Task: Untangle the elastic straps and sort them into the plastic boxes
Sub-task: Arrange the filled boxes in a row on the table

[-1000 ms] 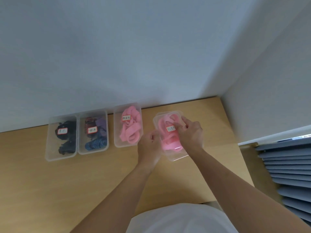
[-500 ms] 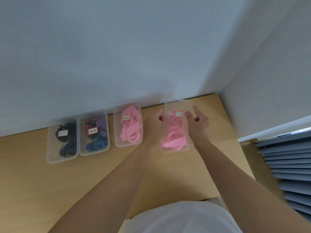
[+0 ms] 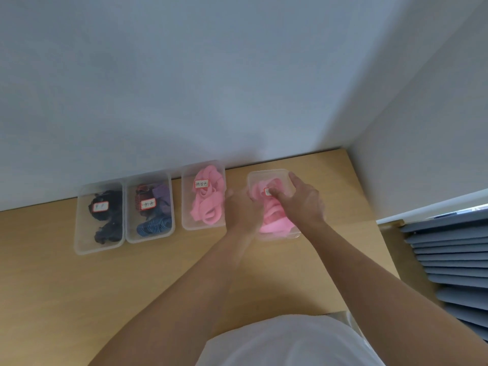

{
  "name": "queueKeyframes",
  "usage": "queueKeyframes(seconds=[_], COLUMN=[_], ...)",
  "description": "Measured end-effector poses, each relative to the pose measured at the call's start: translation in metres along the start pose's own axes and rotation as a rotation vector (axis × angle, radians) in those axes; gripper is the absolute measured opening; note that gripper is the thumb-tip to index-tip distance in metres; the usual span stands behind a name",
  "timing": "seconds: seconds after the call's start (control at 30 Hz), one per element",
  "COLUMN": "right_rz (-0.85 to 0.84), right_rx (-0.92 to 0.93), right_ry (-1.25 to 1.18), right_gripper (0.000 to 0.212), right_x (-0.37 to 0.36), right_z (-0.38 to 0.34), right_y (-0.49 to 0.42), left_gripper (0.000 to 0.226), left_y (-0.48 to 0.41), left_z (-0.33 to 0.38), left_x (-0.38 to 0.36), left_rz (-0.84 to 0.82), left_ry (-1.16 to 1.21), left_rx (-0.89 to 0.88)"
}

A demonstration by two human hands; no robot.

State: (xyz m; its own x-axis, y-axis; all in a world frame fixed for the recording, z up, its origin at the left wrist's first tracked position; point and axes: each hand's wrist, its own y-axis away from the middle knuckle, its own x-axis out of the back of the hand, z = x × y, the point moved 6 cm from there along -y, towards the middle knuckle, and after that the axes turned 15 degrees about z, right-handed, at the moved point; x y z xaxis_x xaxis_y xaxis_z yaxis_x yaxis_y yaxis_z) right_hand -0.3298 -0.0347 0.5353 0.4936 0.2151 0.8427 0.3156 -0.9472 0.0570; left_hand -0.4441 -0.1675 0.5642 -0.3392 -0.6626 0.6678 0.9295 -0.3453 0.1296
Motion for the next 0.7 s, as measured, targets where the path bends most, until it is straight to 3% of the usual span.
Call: queueKeyframes(seconds=[0.03,0.13,0.27,0.53,0.7], right_rz=[0.004,0.027,0.015,0.085,0.099], right_rx=[0.018,0.054,0.054,0.097,0.082], right_ry=[0.02,0.051,0.042,0.054,0.094], right_gripper=[0.083,0.082,0.082,0.084,0.087], right_x=[0.0,0.0,-0.002,0.0,-0.001], right_z=[0.0,-0.001,0.003,0.015,0.019], right_y=[0.0,0.0,0.0,0.017,0.022], left_gripper=[0.016,0.049,0.032,0.068,0.074], left_y=[0.001,0.003,-0.001,0.002,0.002], left_z=[-0.002,-0.003,-0.005,-0.014,-0.015], left_x=[-0.002,-0.01,-0.016,-0.024,-0.03], left_rz=[-0.018,-0.077,-0.117,-0.177,-0.212], left_ry=[-0.029,-0.126,-0.168,-0.216,-0.203], left_rx=[-0.018,-0.112,-0.186,-0.211,-0.222])
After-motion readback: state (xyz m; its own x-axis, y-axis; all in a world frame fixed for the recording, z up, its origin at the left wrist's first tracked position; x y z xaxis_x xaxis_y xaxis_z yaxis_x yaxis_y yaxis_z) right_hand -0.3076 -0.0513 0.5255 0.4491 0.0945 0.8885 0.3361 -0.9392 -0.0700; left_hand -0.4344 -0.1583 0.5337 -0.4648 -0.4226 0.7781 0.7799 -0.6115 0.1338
